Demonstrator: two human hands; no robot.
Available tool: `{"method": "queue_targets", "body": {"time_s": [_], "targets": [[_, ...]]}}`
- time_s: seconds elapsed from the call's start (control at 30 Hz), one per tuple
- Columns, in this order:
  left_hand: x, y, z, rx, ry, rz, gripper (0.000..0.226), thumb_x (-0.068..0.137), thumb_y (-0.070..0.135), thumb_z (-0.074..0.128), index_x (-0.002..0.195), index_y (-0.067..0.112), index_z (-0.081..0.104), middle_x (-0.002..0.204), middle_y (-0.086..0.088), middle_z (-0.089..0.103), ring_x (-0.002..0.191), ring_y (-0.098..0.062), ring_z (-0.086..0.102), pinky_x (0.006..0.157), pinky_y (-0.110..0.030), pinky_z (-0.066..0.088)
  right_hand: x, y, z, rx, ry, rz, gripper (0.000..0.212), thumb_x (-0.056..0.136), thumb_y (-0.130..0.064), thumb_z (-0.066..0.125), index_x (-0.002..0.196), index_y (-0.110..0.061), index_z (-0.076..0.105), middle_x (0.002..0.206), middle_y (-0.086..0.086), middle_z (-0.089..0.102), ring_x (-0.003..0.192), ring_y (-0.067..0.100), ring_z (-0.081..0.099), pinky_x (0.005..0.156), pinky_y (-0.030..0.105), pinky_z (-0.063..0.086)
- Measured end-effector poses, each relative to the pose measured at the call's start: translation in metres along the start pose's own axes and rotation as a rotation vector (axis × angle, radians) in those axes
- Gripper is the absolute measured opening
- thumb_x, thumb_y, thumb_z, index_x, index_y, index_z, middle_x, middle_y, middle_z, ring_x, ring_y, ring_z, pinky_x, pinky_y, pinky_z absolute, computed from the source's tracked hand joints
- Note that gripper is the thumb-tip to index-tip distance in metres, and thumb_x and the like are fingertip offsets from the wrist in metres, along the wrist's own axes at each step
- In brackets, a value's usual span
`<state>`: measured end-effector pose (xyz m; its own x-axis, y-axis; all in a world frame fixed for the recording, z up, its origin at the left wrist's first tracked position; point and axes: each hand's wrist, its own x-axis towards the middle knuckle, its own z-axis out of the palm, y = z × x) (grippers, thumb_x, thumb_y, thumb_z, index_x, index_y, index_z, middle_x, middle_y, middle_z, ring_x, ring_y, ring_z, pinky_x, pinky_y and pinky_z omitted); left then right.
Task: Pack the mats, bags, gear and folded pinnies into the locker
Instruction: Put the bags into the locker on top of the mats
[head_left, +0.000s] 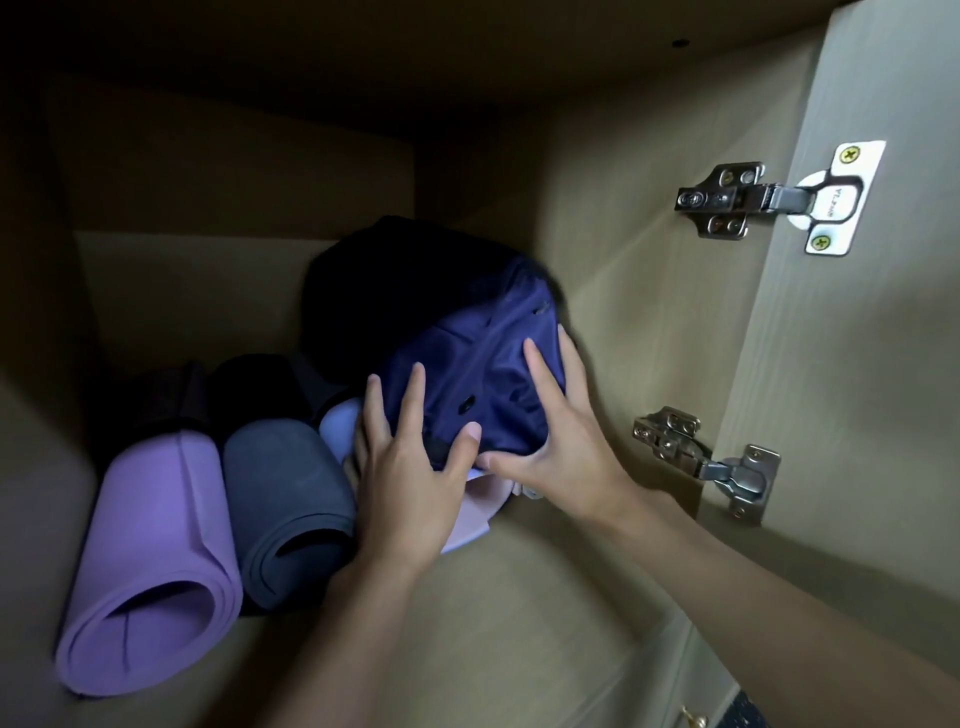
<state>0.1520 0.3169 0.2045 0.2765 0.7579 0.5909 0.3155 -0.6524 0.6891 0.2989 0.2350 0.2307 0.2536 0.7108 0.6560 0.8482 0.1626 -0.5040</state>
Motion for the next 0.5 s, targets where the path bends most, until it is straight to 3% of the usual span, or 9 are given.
{"method": "queue_targets", "body": {"time_s": [0.17, 0.23, 0.33, 0.5], "targets": [[-0.001, 0.002, 0.0, -0.033, 0.056, 0.027, 0.084, 0.076, 0.074, 0.035, 0.153, 0.044, 0.025, 0.167, 0.0, 0.008, 0.149, -0.024, 0.017, 0.115, -0.048, 0.024, 0.021, 0.001, -0.01, -0.174, 0.011, -0.135, 0.09, 0.084, -0.041, 0.071, 0.156, -0.019, 0.022, 0.16, -0.016, -0.017, 0.15, 0.003, -0.009, 0.118, 0.02, 0.011], [-0.002, 0.0, 0.002, 0.053, 0.018, 0.046, 0.073, 0.085, 0.069, 0.04, 0.153, 0.045, 0.025, 0.167, 0.002, 0.004, 0.151, -0.025, 0.012, 0.115, -0.053, 0.023, 0.025, 0.013, -0.007, -0.291, -0.011, -0.089, 0.083, 0.087, -0.043, 0.068, 0.154, -0.016, 0.028, 0.161, -0.015, -0.014, 0.151, 0.01, -0.003, 0.118, 0.024, 0.013], [-0.001, 0.0, 0.003, 0.199, -0.078, 0.009, 0.063, 0.097, 0.055, 0.044, 0.155, 0.043, 0.021, 0.167, 0.006, -0.008, 0.152, -0.024, 0.001, 0.118, -0.057, 0.018, 0.031, 0.029, 0.01, -0.374, -0.102, 0.045, 0.076, 0.089, -0.045, 0.066, 0.151, -0.013, 0.036, 0.166, 0.001, -0.002, 0.151, 0.023, 0.007, 0.122, 0.036, 0.016], [0.0, -0.001, 0.002, 0.197, -0.084, 0.046, 0.067, 0.098, 0.055, 0.045, 0.157, 0.032, 0.022, 0.168, -0.003, 0.0, 0.154, -0.028, -0.001, 0.122, -0.043, 0.011, 0.024, 0.023, 0.014, -0.203, -0.059, 0.176, 0.071, 0.09, -0.051, 0.061, 0.151, -0.023, 0.036, 0.165, -0.001, -0.004, 0.151, 0.017, -0.001, 0.121, 0.03, 0.008]]}}
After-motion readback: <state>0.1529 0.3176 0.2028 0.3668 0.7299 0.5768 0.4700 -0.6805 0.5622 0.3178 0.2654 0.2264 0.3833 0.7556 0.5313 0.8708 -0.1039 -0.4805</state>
